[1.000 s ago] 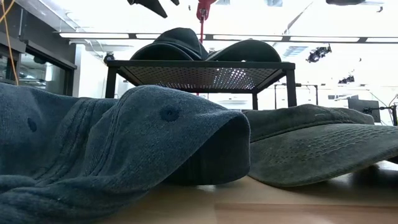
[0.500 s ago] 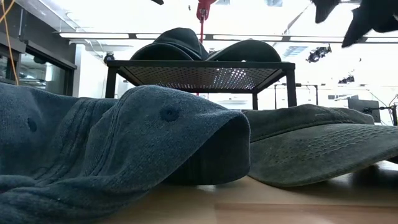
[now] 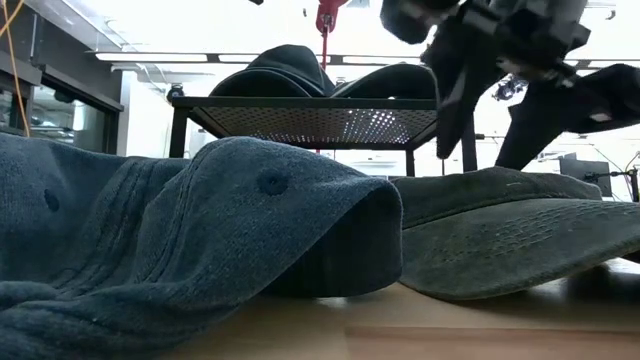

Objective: Pick & Place hat
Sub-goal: Stack the left gray cap on top of the gray cap on the shelf

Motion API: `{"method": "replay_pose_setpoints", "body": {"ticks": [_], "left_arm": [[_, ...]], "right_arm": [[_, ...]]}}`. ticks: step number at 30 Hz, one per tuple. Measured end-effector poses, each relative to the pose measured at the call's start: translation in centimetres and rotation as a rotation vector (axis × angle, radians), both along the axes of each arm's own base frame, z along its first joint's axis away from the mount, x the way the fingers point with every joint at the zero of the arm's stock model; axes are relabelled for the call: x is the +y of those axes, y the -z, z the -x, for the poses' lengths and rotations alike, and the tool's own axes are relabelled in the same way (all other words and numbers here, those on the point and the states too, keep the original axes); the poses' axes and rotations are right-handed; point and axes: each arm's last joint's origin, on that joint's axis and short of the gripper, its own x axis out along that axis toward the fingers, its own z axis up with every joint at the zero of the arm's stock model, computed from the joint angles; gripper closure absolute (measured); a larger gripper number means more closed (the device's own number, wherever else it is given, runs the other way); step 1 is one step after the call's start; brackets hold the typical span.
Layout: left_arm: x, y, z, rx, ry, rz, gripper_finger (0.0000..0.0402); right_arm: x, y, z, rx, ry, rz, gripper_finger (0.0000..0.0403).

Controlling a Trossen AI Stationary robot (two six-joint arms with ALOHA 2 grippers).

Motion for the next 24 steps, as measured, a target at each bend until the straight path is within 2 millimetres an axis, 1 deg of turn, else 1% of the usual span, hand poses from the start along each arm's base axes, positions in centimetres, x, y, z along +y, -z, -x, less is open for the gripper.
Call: {"method": "replay_pose_setpoints", "body": {"ticks": [7, 12, 15, 24], "left_arm": [[0.0, 0.3, 0.3, 0.041, 0.012, 0.010, 0.0112], [0.0, 0.4, 0.4, 0.055, 0.011, 0.011, 0.0112], [0.0, 0.4, 0.4, 0.056, 0.011, 0.012, 0.0112], [0.0, 0.5, 0.4, 0.063, 0.010, 0.012, 0.0112]], "right_arm": [[-0.8, 0.5, -0.4, 0.023, 0.024, 0.003, 0.0203], [-0.9, 0.7, 0.0, 0.089, 0.014, -0.013, 0.0203], [-1.1, 0.8, 0.4, 0.127, 0.040, -0.010, 0.0203], [-1.4, 0.8, 0.4, 0.135, 0.069, 0.019, 0.0203]]}}
